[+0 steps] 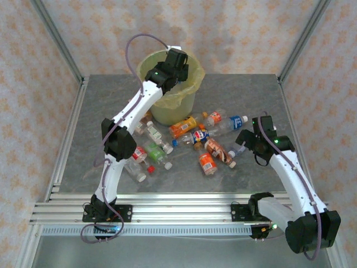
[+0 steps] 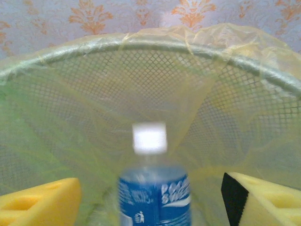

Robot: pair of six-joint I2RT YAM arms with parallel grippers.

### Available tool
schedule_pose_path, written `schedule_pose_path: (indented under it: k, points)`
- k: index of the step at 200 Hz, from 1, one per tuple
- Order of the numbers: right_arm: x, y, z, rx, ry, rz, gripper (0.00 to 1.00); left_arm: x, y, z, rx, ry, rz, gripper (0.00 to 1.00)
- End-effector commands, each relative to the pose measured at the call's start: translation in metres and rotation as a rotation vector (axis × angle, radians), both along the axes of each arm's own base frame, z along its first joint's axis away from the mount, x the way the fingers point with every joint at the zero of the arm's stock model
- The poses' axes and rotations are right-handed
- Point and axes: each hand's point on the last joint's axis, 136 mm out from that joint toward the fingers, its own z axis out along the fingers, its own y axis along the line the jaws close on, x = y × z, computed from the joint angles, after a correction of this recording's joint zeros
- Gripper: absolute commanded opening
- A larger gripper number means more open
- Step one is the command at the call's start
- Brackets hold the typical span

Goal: Put the plastic bottles in the bin

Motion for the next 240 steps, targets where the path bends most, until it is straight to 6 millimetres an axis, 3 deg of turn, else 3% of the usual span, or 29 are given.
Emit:
schedule_pose_path:
  k: [1,44,67,116,162,173,175,184,218,240]
  points:
    - [-0.004,0.002,0.001,-0.001,0.006,0.014,0.99,-0.002,0.014,0.012,0.015,-0.011,0.042,0.84]
    - [-0.006,0.007,0.003,0.016,0.008,0.038,0.99,-0.003,0.018,0.023,0.011,-0.027,0.057,0.96]
    - [-0.009,0.008,0.006,0.016,0.004,0.051,0.99,-0.007,0.023,0.035,0.008,-0.044,0.066,0.98]
    - [-0.011,0.016,0.016,0.016,-0.017,0.095,0.99,-0.029,0.038,0.084,-0.029,-0.111,0.095,1.0]
    - [-0.011,0.029,0.027,-0.047,-0.037,0.156,0.99,-0.066,0.057,0.135,-0.091,-0.186,0.113,1.0]
    - [-0.011,0.035,0.028,-0.061,-0.038,0.177,0.99,-0.073,0.06,0.139,-0.104,-0.196,0.115,1.0]
    - [-0.01,0.035,0.029,-0.063,-0.039,0.179,0.99,-0.08,0.064,0.149,-0.116,-0.214,0.117,1.0]
    - [-0.01,0.04,0.03,-0.078,-0.035,0.198,0.99,-0.091,0.07,0.158,-0.134,-0.235,0.12,1.0]
    - [-0.01,0.06,0.031,-0.124,-0.007,0.278,0.99,-0.131,0.093,0.167,-0.188,-0.281,0.152,1.0]
    - [-0.013,0.072,0.03,-0.147,0.018,0.333,0.99,-0.159,0.111,0.158,-0.217,-0.289,0.191,1.0]
